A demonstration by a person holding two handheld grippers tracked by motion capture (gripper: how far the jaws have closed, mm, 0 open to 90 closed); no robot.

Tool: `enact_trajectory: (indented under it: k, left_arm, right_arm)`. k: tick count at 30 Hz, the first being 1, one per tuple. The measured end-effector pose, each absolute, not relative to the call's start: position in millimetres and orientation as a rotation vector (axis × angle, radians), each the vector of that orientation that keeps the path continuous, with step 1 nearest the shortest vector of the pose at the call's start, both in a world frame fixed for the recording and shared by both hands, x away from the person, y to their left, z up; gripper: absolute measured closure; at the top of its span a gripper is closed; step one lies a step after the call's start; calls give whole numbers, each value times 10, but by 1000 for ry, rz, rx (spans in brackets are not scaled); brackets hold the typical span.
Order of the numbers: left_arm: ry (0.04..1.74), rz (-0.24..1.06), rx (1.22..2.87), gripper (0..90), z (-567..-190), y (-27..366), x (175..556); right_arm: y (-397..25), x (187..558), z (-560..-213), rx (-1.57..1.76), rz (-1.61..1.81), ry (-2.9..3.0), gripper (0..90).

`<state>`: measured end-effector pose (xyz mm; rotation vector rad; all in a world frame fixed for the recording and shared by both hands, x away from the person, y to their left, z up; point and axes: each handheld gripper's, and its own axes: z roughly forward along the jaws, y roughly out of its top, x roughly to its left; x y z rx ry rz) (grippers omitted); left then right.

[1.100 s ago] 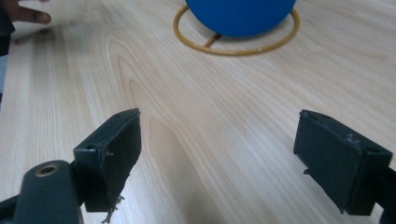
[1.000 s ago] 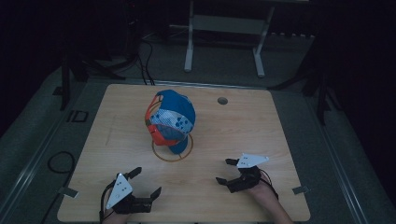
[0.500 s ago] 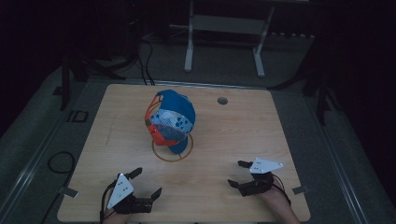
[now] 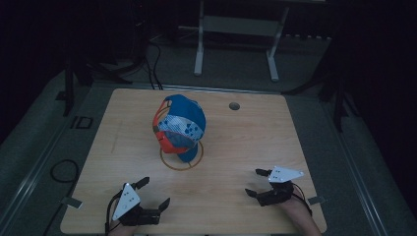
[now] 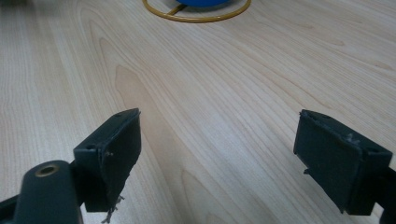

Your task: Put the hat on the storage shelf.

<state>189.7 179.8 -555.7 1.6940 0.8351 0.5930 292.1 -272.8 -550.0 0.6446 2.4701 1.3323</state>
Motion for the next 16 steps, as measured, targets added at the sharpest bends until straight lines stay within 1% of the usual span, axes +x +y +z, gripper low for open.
enact_trajectory:
  k: [16]
  left_arm:
    - [861,572,1679,27,-5579,1835,1907]
  right_arm:
    - [-2740,2929,-5511,654,1344,2468,148]
